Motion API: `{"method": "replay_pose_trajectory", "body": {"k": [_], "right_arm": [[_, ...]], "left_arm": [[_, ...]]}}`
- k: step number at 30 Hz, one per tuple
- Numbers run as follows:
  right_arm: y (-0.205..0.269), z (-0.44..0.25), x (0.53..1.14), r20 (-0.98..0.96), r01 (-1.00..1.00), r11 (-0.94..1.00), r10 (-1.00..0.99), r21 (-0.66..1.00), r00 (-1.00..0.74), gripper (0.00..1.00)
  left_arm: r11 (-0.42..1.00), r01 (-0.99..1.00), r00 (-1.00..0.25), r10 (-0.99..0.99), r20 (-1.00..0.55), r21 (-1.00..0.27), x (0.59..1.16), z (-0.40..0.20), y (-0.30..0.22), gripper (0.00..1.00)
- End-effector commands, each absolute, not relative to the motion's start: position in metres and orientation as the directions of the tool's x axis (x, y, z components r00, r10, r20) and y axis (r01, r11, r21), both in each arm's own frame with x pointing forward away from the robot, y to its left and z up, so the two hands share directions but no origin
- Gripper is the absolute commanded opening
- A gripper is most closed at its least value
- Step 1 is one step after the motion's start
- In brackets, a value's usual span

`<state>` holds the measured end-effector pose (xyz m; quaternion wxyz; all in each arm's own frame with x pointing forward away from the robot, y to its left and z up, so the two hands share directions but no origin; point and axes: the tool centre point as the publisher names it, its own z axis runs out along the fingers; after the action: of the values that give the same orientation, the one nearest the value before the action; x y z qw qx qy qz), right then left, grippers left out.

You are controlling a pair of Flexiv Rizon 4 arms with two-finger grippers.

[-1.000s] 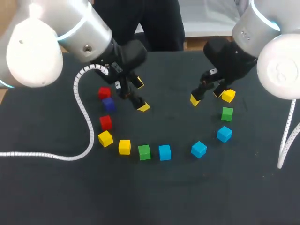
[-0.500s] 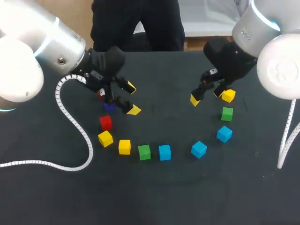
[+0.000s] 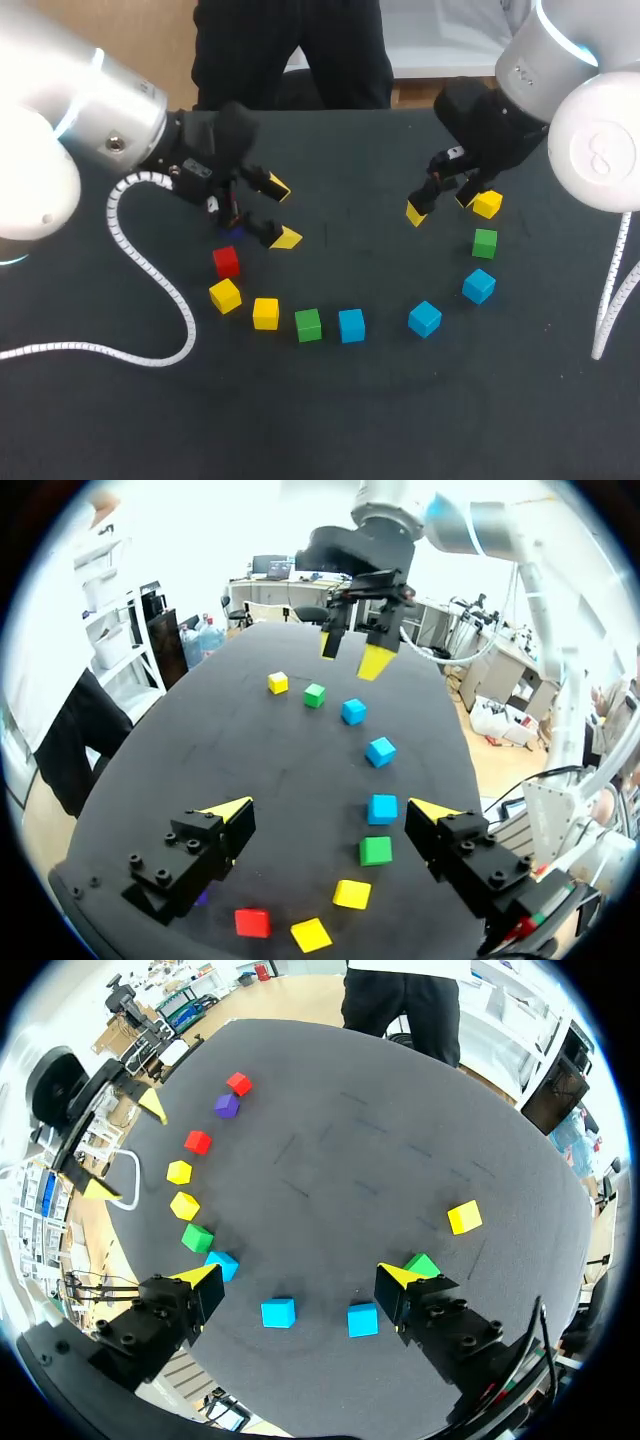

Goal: Place the blue cubes, place green cubes on the blue cubes, place the yellow cubes on the green cubes, then place the red cubes on the yellow cubes, and place purple cube on the red cubes.

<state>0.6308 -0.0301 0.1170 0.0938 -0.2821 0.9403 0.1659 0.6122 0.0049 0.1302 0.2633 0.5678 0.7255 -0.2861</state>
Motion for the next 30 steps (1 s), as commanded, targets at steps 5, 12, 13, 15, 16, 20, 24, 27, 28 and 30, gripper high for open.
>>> {"method": "replay_pose_trajectory", "body": {"k": [5,12,13,15,16,20,24,27,28,30], "right_arm": [[-0.031,0.117,0.63,-0.272,-0.561,0.786,-0.498,0.258,-0.823,1.0],[-0.031,0.117,0.63,-0.272,-0.561,0.786,-0.498,0.258,-0.823,1.0],[-0.031,0.117,0.63,-0.272,-0.561,0.786,-0.498,0.258,-0.823,1.0],[-0.031,0.117,0.63,-0.272,-0.561,0.786,-0.498,0.258,-0.823,1.0],[-0.031,0.117,0.63,-0.272,-0.561,0.786,-0.498,0.258,-0.823,1.0],[-0.031,0.117,0.63,-0.272,-0.561,0.786,-0.498,0.258,-0.823,1.0],[-0.031,0.117,0.63,-0.272,-0.561,0.786,-0.498,0.258,-0.823,1.0],[-0.031,0.117,0.63,-0.272,-0.561,0.786,-0.498,0.258,-0.823,1.0],[-0.031,0.117,0.63,-0.272,-0.561,0.786,-0.498,0.258,-0.823,1.0],[-0.031,0.117,0.63,-0.272,-0.561,0.786,-0.498,0.258,-0.823,1.0]], "left_arm": [[0.191,0.977,-0.202,0.67,-0.715,-0.097,0.583,0.149,0.021,1.0],[0.195,0.977,-0.2,0.672,-0.714,-0.09,0.58,0.158,0.024,1.0],[0.19,0.978,-0.194,0.672,-0.715,-0.087,0.58,0.159,0.022,1.0],[0.176,0.981,-0.181,0.674,-0.716,-0.082,0.579,0.161,0.019,1.0],[0.173,0.982,-0.178,0.676,-0.715,-0.081,0.579,0.162,0.018,1.0],[0.165,0.983,-0.171,0.677,-0.716,-0.078,0.577,0.165,0.016,1.0],[0.164,0.984,-0.166,0.68,-0.714,-0.073,0.577,0.165,0.016,1.0],[0.174,0.982,-0.176,0.682,-0.71,-0.076,0.579,0.164,0.019,1.0],[0.176,0.981,-0.178,0.682,-0.709,-0.076,0.58,0.163,0.02,1.0],[0.18,0.981,-0.18,0.681,-0.709,-0.076,0.58,0.163,0.02,1.0]]}}
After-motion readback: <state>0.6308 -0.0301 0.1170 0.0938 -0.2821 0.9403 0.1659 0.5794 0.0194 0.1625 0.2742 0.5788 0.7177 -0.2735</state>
